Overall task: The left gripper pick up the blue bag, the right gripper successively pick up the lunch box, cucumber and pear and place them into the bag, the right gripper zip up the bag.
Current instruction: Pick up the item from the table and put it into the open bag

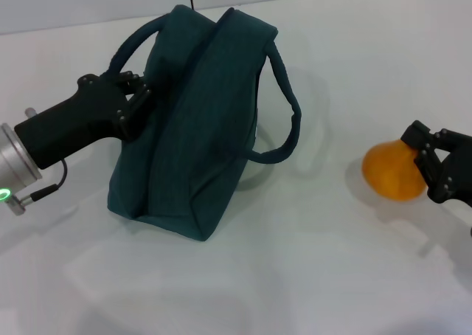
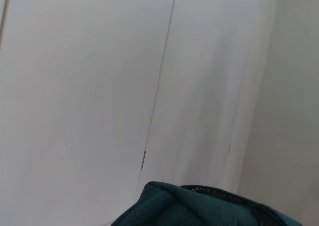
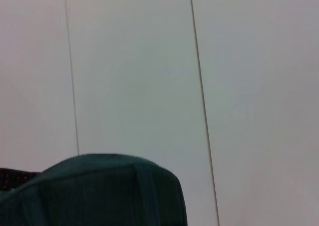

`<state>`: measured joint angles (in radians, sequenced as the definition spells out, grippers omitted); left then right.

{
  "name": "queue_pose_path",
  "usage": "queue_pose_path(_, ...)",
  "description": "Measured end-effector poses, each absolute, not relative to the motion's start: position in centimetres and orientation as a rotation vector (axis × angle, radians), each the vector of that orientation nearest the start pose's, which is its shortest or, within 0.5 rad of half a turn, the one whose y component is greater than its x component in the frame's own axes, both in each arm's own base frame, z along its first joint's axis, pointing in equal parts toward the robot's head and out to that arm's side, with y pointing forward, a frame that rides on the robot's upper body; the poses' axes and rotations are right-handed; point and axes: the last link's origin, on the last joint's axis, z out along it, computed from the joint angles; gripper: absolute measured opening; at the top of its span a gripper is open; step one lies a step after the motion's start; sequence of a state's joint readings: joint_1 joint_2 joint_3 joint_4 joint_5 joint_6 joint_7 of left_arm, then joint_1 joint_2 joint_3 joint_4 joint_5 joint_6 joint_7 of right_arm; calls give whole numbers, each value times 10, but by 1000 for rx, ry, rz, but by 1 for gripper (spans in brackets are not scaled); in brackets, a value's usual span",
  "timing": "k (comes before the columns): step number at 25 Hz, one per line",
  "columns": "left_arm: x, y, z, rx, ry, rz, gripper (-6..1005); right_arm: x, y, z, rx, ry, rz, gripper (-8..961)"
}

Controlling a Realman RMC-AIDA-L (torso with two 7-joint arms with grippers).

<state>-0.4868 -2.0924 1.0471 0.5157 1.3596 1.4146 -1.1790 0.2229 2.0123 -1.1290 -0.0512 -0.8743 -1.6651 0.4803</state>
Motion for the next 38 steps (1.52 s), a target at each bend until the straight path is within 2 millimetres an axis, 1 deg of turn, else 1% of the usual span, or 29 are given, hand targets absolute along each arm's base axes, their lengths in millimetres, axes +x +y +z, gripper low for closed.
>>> queue_pose_path(6,-230,336,-25,-2478,-531,-1101,58,329,227,9,-1991,322,1048,34)
queue_pose_path(11,-231,335,-25,-2476,-525,-1100,58,313,237,23,-2002,261,1169,34)
queue_pose_path(14,-231,335,-25,-2476,-514,-1096,58,299,248,33,-2023,270,1285,34)
queue_pose_path(18,-232,335,-24,-2470,-513,-1098,58,275,272,59,-2104,336,1477,34)
queue_pose_path(21,-233,335,-23,-2456,-484,-1096,58,253,287,75,-2174,292,1584,34)
queue_pose_path(24,-232,334,-22,-2446,-460,-1098,58,231,298,84,-2219,206,1672,34)
queue_pose_path(28,-229,332,-21,-2456,-438,-1135,58,205,319,87,-2264,163,1725,34)
queue_pose_path(32,-223,330,-20,-2478,-408,-1166,58,187,336,88,-2273,143,1729,34)
queue_pose_path(35,-220,328,-20,-2493,-403,-1184,58,175,350,87,-2282,183,1717,34)
queue_pose_path(38,-218,326,-23,-2506,-392,-1191,58,165,362,80,-2306,258,1714,34)
